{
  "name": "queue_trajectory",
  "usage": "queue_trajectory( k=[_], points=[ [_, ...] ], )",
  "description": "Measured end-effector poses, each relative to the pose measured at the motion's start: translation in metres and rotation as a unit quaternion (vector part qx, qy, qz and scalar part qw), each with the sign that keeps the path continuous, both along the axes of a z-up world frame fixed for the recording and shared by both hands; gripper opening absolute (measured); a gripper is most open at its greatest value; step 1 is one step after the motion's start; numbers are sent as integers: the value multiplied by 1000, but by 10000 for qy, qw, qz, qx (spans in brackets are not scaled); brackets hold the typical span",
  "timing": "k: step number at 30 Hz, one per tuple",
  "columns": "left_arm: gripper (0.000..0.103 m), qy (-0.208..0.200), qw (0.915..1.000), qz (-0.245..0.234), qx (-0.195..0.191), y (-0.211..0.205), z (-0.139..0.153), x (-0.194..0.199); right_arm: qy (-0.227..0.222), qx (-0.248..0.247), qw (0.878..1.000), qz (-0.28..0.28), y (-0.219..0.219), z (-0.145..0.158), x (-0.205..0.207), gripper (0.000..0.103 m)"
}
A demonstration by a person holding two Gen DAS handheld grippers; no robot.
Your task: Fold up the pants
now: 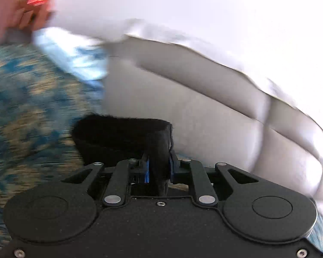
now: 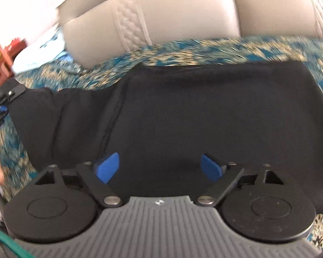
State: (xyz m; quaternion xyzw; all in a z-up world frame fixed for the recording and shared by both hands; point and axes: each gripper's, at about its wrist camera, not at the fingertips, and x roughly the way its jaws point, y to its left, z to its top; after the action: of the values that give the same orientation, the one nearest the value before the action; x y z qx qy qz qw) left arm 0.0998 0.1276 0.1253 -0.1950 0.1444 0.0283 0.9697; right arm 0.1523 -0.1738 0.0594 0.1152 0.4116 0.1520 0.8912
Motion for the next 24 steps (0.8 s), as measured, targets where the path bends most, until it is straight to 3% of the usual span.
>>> queue_trajectory(
  k=[4, 9, 12, 15, 19, 24],
  points=[
    [16, 118, 9933, -1101, 334, -79, 4, 10, 112, 331, 9987, -374, -32, 0, 2, 78],
    [19, 881, 9657, -2317, 778, -171, -23, 24, 33, 482, 9962, -730, -73, -2, -10, 77],
    [22, 1168, 9519, -2686, 899, -199, -37, 19, 85, 511, 9942, -945, -92, -9, -15, 77],
    [41, 1132, 9448, -2925, 946, -200, -40, 3, -40, 678, 9929, -975, -105, -15, -24, 76],
    [43, 1007, 9471, -2863, 1041, -178, -31, -26, -235, 655, 9931, -940, -101, -16, -25, 76],
    [42, 1036, 9708, -1826, 1162, -129, -25, -38, -555, 499, 9961, -469, -72, -12, -26, 78]
  ],
)
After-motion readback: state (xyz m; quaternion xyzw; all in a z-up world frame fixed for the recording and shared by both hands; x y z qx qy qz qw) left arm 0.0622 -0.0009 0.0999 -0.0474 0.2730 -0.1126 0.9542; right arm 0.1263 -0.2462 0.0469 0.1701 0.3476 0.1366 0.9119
